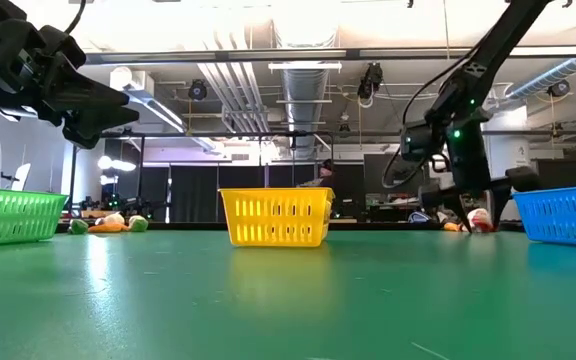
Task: Sort produce into baskets
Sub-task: Put the red mushroom into the blue bin
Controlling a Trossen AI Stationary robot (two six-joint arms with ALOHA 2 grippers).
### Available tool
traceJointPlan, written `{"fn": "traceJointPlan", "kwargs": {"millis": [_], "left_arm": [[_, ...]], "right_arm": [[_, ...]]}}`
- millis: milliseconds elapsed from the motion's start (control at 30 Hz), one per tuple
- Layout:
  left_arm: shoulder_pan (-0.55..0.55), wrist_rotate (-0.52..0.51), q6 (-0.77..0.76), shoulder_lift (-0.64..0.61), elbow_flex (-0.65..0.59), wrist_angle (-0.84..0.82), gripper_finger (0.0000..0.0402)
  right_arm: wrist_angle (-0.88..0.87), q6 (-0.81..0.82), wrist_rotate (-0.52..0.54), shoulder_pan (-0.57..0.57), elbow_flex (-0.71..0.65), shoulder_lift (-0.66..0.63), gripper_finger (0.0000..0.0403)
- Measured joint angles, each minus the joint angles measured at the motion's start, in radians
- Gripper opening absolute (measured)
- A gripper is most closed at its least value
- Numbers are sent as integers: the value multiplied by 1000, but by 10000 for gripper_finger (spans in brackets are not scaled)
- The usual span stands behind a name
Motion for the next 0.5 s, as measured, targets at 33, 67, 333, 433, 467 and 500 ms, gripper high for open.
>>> {"fn": "traceJointPlan", "kwargs": {"millis": [33, 67, 333, 433, 467, 500], "left_arm": [[0, 0, 0, 0, 0, 0, 158], [0, 0, 0, 0, 0, 0, 158], [0, 0, 0, 0, 0, 0, 158], [0, 0, 0, 0, 0, 0, 158], [0, 0, 0, 0, 0, 0, 158], [0, 0, 0, 0, 0, 0, 158]], "right_arm": [[7, -24, -1, 0, 1, 7, 183], [13, -39, -2, 0, 1, 13, 181], [43, -79, -24, 0, 0, -1, 121], [41, -106, -50, -1, -1, -24, 84], [39, -117, -68, 1, -1, -34, 73], [37, -125, -86, 7, 1, -43, 62]]}}
